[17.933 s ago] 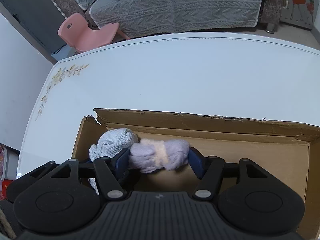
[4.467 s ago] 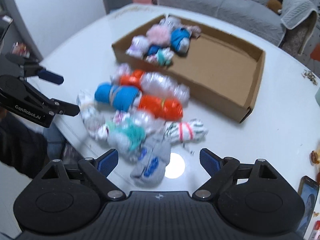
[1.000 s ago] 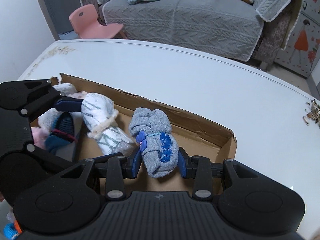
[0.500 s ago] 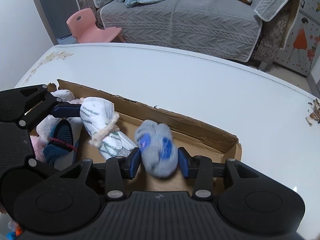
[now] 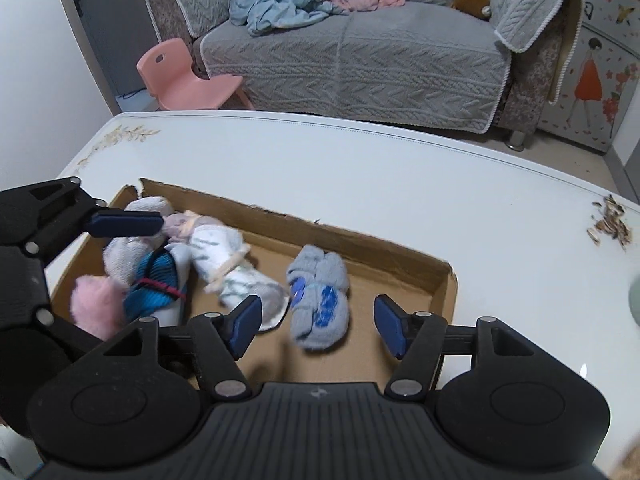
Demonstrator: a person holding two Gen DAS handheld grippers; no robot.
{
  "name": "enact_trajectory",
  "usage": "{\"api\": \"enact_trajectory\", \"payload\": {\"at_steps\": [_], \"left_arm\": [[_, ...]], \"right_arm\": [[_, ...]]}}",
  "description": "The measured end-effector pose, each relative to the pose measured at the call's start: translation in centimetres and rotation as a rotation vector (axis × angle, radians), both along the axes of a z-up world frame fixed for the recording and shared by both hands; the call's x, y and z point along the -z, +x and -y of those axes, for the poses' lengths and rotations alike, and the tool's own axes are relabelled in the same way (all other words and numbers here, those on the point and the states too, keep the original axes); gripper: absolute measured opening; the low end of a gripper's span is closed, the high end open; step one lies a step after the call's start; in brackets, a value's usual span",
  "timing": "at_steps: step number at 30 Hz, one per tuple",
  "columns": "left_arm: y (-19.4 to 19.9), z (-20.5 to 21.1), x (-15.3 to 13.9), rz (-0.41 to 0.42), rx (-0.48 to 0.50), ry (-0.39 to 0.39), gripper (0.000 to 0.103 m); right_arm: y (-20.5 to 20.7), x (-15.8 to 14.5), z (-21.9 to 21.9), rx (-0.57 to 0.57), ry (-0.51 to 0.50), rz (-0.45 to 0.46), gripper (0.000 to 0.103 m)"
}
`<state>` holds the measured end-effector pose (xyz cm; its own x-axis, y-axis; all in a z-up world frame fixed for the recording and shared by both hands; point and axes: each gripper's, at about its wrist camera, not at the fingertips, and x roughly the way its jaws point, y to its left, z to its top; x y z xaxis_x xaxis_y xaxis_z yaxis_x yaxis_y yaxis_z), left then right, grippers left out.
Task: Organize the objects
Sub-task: 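Open both tools to release the socks in the box, then withdraw both tools from the box back toward the remaining pile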
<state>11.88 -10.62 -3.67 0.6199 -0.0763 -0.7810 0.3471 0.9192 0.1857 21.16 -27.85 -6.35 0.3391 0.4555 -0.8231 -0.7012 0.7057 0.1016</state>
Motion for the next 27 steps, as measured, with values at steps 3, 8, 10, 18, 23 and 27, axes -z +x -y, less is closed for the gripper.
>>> {"api": "enact_trajectory", "payload": {"at_steps": [3,8,10,18,23,27], "left_arm": [[-2.0,-1.1,-1.3,0.0,-0.021,-0.003,0.092],[-5.4,-2.9,-2.3,-0.037,-0.078,-0.019,0.093],[-6.8,-3.5,-2.6,-0.043,-0.105,-0.019,0.093],[-12.1,-6.1,-2.7,-0.133,-0.23,-0.106,0.096],[-13.8,-6.9,-2.6,-0.162,-0.295,-0.164,0.095],[-15.1,-6.6,-3.0,-0.146,-0.294,-0.167,0.096]], "right_arm": [[-1.2,-0.7,0.5,-0.005,-0.002,0.013,0.06],[-3.4,-1.6,1.2,-0.017,0.013,0.013,0.062],[-4.4,-1.7,1.4,-0.016,0.013,0.01,0.063],[-9.2,-2.2,3.3,-0.008,0.013,-0.014,0.068],[-11.9,-2.2,3.8,-0.014,0.02,-0.026,0.069],[-13.5,-2.2,4.1,-0.013,0.021,-0.026,0.069]]}}
